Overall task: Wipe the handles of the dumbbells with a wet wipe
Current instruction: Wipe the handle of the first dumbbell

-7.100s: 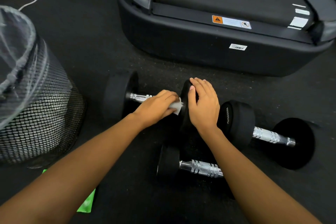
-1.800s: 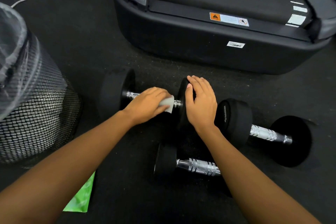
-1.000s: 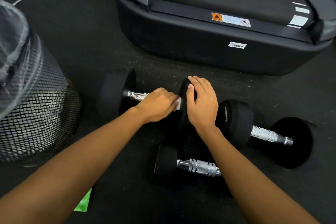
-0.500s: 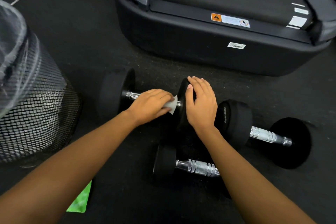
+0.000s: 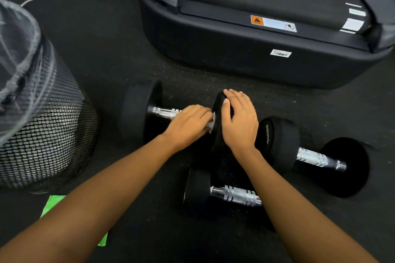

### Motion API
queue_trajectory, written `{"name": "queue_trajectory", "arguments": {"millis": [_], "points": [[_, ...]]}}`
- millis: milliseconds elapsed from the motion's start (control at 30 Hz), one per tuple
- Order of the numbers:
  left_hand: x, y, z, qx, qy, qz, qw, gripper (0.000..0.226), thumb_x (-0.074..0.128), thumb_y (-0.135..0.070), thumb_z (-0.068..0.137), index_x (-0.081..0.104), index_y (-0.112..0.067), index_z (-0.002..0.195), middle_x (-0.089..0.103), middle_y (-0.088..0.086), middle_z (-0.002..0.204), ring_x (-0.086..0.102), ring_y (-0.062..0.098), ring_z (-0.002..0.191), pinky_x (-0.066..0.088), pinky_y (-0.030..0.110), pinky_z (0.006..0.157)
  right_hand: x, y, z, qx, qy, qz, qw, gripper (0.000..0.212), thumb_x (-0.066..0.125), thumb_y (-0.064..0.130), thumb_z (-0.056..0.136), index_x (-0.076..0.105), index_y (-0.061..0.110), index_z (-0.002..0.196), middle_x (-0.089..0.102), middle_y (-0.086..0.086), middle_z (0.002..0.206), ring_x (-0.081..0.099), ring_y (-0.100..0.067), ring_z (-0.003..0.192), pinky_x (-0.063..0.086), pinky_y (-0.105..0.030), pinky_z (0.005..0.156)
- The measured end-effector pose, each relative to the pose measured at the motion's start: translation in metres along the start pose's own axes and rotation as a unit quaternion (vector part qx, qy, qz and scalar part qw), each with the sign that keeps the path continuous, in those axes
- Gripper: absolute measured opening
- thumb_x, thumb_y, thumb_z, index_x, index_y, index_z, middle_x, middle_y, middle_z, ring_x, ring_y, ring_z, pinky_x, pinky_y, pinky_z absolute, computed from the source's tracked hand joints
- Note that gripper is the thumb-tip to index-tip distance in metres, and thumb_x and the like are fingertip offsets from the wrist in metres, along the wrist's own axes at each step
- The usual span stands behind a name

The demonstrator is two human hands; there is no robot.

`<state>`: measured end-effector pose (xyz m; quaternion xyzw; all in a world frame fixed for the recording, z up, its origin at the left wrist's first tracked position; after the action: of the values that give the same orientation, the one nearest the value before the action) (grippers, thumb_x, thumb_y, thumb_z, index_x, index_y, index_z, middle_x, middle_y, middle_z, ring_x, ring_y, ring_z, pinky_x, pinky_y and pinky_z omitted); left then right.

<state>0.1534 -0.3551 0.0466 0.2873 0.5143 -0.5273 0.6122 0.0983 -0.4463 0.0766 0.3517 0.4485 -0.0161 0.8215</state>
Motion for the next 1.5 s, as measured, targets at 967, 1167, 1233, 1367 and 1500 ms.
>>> {"name": "queue_trajectory", "arguments": {"millis": [967,1167,1233,1367,1500], "points": [[0.026,0.046,0.016,-0.163,0.241,-0.046,0.955,0.043,0.022,-0.036,0.101,0.059,-0.013,0.099,0.065,0.006,0.099,0.058,0.023,0.100,0.032,0.037,0.098,0.001,0.000,0.001,-0.007,-0.010,0.007,1.000,0.050,0.028,0.037,0.092,0.058,0.014,0.125,0.058,-0.001,0.130,0.042,-0.019,0.131,0.030,-0.034,0.110],[0.015,0.031,0.005,-0.080,0.161,-0.131,0.975,0.037,0.047,-0.038,0.094,0.053,-0.016,0.123,0.060,0.000,0.117,0.053,0.017,0.109,0.037,0.032,0.098,0.000,0.000,0.000,-0.008,-0.012,0.001,1.000,0.051,0.027,0.037,0.092,0.058,0.015,0.125,0.058,0.000,0.130,0.042,-0.017,0.131,0.025,-0.027,0.109],[0.011,0.029,0.004,-0.064,0.140,-0.106,0.982,0.037,0.053,-0.037,0.091,0.052,-0.016,0.121,0.057,-0.001,0.117,0.051,0.016,0.108,0.036,0.029,0.095,0.000,0.000,0.000,-0.009,-0.014,0.000,1.000,0.050,0.028,0.037,0.092,0.058,0.014,0.125,0.058,-0.001,0.130,0.042,-0.017,0.130,0.025,-0.027,0.109],[0.005,0.006,0.011,-0.017,0.071,0.019,0.997,0.035,0.071,-0.022,0.075,0.057,-0.009,0.103,0.060,0.007,0.102,0.056,0.024,0.092,0.043,0.034,0.079,0.001,-0.002,0.001,-0.004,-0.005,-0.006,1.000,0.044,0.033,0.033,0.094,0.057,0.015,0.126,0.056,0.000,0.131,0.040,-0.015,0.132,0.022,-0.025,0.109],[0.001,0.003,0.009,-0.001,0.042,0.032,0.999,0.036,0.077,-0.014,0.062,0.058,-0.008,0.092,0.060,0.008,0.090,0.057,0.024,0.077,0.046,0.034,0.067,0.001,-0.002,0.001,-0.002,-0.005,-0.005,1.000,0.044,0.032,0.034,0.094,0.057,0.016,0.126,0.056,0.000,0.131,0.040,-0.016,0.132,0.023,-0.026,0.110]]}}
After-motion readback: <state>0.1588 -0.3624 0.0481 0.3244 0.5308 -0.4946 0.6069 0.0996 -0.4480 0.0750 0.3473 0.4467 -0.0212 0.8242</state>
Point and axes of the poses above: each hand's wrist, its own z-axis towards the middle knuckle, its own x-axis out of the palm, y = z × x, the point moved 8 cm from there along z, towards the middle knuckle
